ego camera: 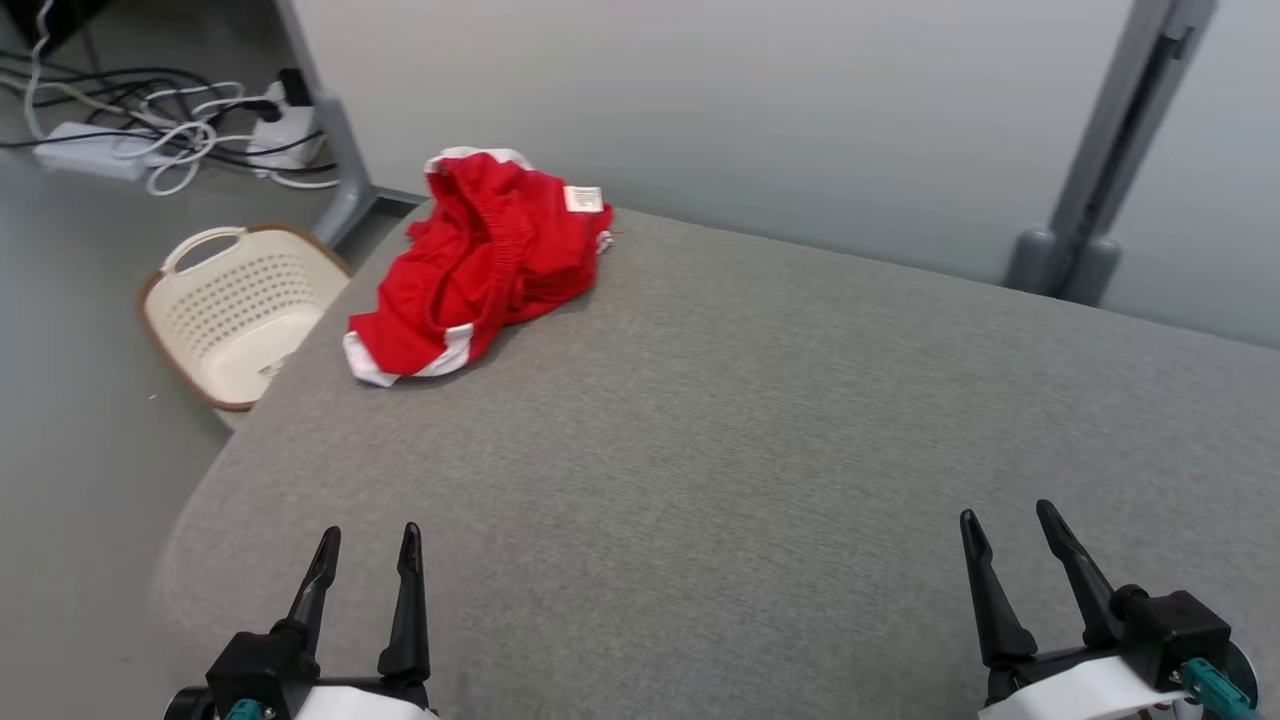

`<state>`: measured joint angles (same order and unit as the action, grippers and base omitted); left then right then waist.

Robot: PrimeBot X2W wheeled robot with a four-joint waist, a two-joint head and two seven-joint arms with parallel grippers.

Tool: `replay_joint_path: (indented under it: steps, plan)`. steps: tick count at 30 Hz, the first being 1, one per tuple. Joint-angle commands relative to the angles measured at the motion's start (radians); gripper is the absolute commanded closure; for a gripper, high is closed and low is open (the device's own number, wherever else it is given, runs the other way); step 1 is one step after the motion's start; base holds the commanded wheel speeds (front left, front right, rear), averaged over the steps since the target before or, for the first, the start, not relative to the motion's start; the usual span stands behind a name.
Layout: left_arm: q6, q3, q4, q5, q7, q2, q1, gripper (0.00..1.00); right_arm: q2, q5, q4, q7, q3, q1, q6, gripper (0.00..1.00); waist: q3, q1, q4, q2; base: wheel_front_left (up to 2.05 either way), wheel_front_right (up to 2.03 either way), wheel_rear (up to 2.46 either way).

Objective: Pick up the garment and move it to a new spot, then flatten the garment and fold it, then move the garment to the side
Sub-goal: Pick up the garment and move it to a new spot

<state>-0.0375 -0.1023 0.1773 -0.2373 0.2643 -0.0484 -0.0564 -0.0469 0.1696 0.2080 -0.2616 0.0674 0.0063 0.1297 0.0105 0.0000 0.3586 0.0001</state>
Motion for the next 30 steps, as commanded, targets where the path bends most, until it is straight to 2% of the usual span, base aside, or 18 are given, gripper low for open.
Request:
replay_joint_path:
  steps: [1, 3, 6, 12, 19, 24, 30]
  plan:
    - [0.002, 0.001, -0.001, 0.005, 0.000, -0.004, 0.000, 0.00, -0.006, 0.007, 0.000, -0.005, -0.002, 0.004, 0.002, 0.00, 0.004, 0.0000, 0.113, -0.0001, 0.00, 0.00, 0.00]
    - [0.001, 0.006, -0.003, 0.003, 0.000, -0.004, -0.005, 0.00, -0.006, 0.006, -0.001, -0.005, 0.006, 0.003, 0.002, 0.00, 0.003, 0.0000, 0.153, -0.0001, 0.00, 0.00, 0.00]
    - [-0.015, 0.023, -0.027, -0.013, 0.000, -0.003, -0.015, 0.00, -0.007, -0.003, 0.006, -0.005, 0.038, -0.027, 0.002, 0.00, -0.019, 0.0000, 0.169, -0.0001, 0.00, 0.00, 0.00]
    - [-0.045, 0.041, -0.073, -0.037, 0.000, -0.003, -0.039, 0.00, -0.007, -0.018, 0.027, -0.005, 0.083, -0.077, 0.001, 0.00, -0.056, 0.0000, 0.185, -0.0001, 0.00, 0.00, 0.00]
    - [-0.060, 0.033, -0.096, -0.053, 0.000, -0.004, -0.042, 0.00, -0.007, -0.038, 0.031, -0.005, 0.086, -0.100, 0.001, 0.00, -0.093, 0.0000, 0.191, -0.0001, 0.00, 0.00, 0.00]
    - [-0.040, 0.027, -0.083, -0.030, 0.000, -0.004, 0.010, 0.00, -0.007, -0.065, 0.013, -0.005, 0.051, -0.103, 0.001, 0.00, -0.129, 0.0000, 0.192, -0.0001, 0.00, 0.00, 0.00]
    - [0.016, 0.055, -0.047, 0.029, 0.000, -0.034, 0.174, 0.00, -0.007, -0.116, -0.037, -0.005, -0.013, -0.127, 0.001, 0.00, -0.205, 0.0000, 0.182, -0.0001, 0.00, 0.00, 0.00]
